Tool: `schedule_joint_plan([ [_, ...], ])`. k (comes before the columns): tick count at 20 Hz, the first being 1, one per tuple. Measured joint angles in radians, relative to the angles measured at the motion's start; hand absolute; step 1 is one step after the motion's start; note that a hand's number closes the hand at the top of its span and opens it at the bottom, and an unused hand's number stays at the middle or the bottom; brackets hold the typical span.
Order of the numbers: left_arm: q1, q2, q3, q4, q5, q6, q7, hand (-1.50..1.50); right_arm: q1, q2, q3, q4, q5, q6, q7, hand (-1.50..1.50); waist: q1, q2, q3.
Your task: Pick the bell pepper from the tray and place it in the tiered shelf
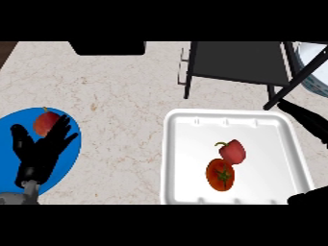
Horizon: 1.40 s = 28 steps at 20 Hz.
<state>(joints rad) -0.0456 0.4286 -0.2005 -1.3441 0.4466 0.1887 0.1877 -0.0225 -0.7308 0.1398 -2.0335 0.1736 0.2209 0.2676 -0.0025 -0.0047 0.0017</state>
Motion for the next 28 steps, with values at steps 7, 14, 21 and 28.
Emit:
schedule_joint_plan([
  [7, -0.014, -0.021, 0.015, 0.014, -0.029, -0.008, 0.005, 0.0, -0.102, 0.128, 0.175, -0.02, 0.206, -0.009, 0.283, -1.5, 0.008, 0.001, 0.001],
  [14, -0.006, -0.053, 0.029, 0.007, -0.067, -0.01, -0.001, 0.0, -0.137, 0.223, 0.283, 0.071, 0.374, 0.021, 0.349, -1.5, 0.007, 0.001, 0.002],
  [21, 0.002, -0.076, 0.059, -0.011, -0.095, -0.027, 0.031, 0.0, -0.086, 0.268, 0.283, 0.068, 0.494, 0.042, 0.378, -1.5, 0.003, 0.001, 0.001],
  [28, -0.028, -0.099, 0.101, 0.016, -0.128, -0.061, 0.058, 0.0, -0.049, 0.348, 0.304, 0.119, 0.632, 0.01, 0.348, -1.5, 0.003, 0.001, 0.002],
])
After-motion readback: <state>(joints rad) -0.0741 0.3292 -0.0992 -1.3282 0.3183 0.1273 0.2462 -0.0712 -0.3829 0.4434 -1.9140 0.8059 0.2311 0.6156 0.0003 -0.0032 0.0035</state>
